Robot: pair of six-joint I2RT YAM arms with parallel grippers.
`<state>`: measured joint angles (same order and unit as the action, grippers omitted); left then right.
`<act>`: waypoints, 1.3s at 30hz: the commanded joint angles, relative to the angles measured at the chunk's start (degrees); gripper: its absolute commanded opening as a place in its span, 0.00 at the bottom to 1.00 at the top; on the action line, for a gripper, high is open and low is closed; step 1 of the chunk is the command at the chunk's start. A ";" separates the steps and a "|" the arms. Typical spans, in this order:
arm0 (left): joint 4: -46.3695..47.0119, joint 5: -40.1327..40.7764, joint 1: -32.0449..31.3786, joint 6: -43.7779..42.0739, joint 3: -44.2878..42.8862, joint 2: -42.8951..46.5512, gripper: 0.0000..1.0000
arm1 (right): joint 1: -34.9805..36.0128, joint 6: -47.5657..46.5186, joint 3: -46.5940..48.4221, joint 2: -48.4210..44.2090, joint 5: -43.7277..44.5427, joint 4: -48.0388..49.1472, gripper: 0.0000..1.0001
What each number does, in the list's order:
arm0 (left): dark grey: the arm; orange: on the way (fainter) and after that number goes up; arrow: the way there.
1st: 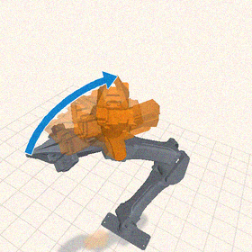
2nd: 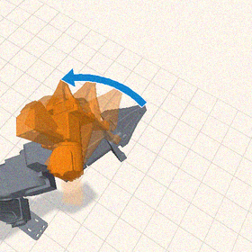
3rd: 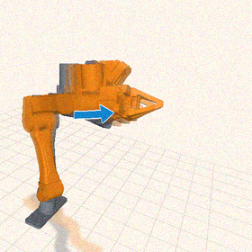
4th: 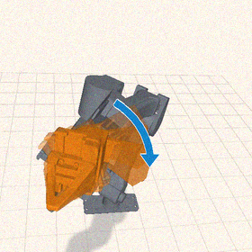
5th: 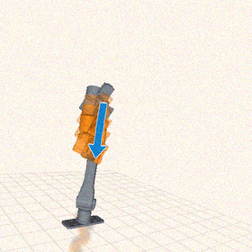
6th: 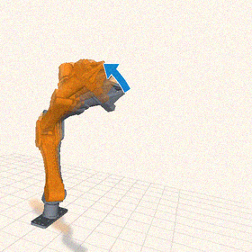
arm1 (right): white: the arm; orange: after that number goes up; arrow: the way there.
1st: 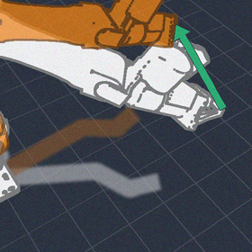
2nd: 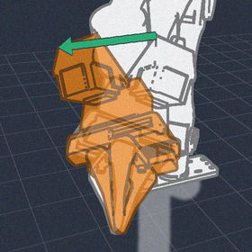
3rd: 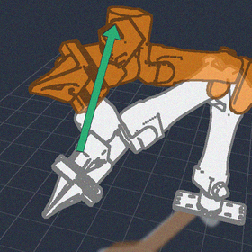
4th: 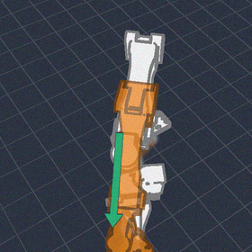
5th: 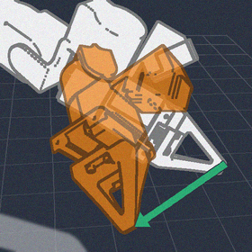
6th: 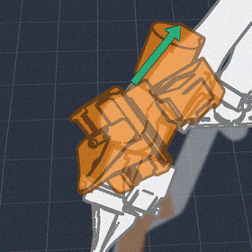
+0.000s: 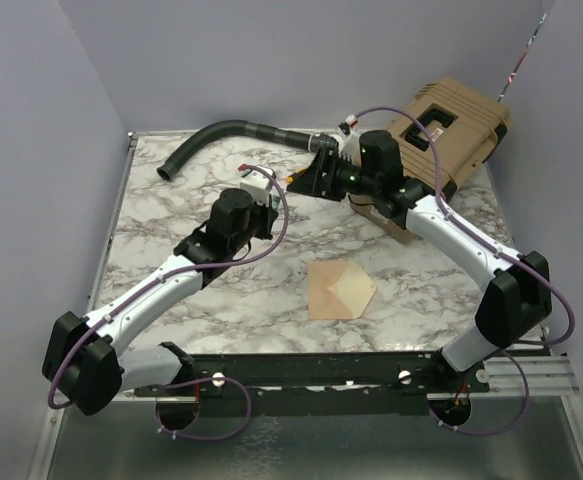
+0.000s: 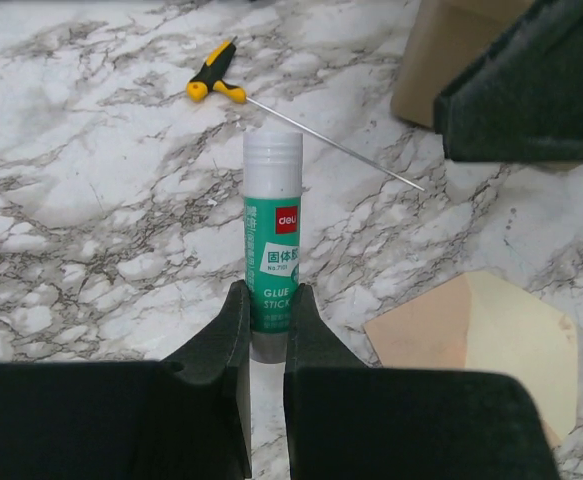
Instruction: Place the letter into the envelope and seal it
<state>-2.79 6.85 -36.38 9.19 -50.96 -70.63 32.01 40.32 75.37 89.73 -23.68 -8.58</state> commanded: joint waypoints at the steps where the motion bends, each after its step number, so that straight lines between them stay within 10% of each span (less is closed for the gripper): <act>1: 2.52 -3.35 0.24 1.95 0.69 5.08 0.00 | -0.33 -2.89 7.69 3.76 -10.91 1.31 0.68; 11: 2.57 -5.84 0.26 3.60 -0.41 7.58 0.00 | -0.32 -14.37 17.96 9.90 -18.66 -12.75 0.63; 39: -1.56 -9.72 0.24 0.76 -3.46 7.57 0.00 | -0.28 -13.55 21.44 13.77 -19.74 -11.88 0.39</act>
<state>-2.96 -2.09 -36.27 11.51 -52.16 -64.40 31.86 26.55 94.56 102.45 -43.99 -20.23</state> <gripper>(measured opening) 0.086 0.436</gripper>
